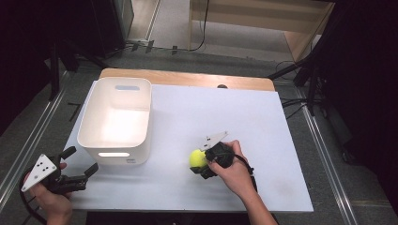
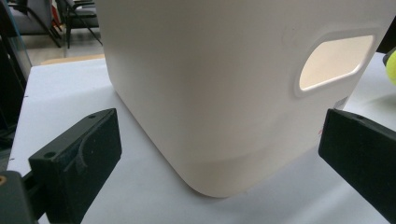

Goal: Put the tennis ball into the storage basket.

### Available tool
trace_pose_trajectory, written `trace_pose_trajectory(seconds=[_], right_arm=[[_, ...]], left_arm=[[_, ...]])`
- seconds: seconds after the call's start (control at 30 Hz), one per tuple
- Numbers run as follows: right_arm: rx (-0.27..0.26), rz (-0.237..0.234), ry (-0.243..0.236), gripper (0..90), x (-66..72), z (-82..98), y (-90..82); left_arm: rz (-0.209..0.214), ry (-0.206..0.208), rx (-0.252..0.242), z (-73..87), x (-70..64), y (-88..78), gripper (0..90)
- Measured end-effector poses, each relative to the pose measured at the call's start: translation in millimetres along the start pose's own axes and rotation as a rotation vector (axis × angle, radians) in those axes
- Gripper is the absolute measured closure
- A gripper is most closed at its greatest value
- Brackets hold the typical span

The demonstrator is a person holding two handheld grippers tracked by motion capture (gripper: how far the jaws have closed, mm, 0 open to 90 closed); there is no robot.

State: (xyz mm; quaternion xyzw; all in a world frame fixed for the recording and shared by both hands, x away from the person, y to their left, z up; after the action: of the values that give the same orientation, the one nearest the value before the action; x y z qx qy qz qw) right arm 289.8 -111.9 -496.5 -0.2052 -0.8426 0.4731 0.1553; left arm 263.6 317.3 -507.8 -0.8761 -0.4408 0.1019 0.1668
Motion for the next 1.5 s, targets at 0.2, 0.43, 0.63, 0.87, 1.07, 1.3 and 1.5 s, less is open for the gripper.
trace_pose_trajectory(seconds=[0.2,0.43,0.63,0.87,1.07,1.3,1.5], right_arm=[[-0.003,-0.008,-0.011,23.8,1.0,-5.2,-1.0],[-0.006,-0.008,-0.020,23.7,1.4,-12.6,-3.6],[-0.008,-0.014,-0.031,23.8,1.2,-18.8,-5.3],[-0.007,-0.010,-0.035,23.8,-1.4,-26.8,-8.3],[-0.019,-0.020,-0.024,23.8,-7.9,-34.0,-12.8],[-0.019,-0.029,-0.026,23.8,-12.4,-41.6,-14.9],[-0.035,-0.041,-0.019,23.8,-15.5,-48.0,-17.7]], left_arm=[[0.001,0.001,0.001,0.0,0.1,0.0,0.0],[0.001,-0.002,0.001,-0.1,-0.1,-0.2,0.0],[0.002,-0.002,0.001,-0.1,0.0,-0.2,0.0],[0.002,-0.001,0.003,-0.1,0.1,-0.2,0.0],[0.003,-0.001,0.001,-0.1,0.0,-0.2,0.0],[0.003,-0.003,0.001,-0.1,0.0,-0.3,0.0],[0.007,-0.001,-0.001,-0.1,0.0,-0.4,0.0]])
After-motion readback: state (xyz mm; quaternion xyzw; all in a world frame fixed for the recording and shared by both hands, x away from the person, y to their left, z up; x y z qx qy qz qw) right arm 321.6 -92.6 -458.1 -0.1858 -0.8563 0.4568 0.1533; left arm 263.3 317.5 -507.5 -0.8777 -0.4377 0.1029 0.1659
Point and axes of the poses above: each handheld gripper's, and its own axes: y roughly forward along the jaws, z roughly out of its underside, x roughly to its left, the point moved 4 cm from there along y, roughly forward along the jaws, and after that the axes turned 8 degrees about x, right-handed, at the moved point
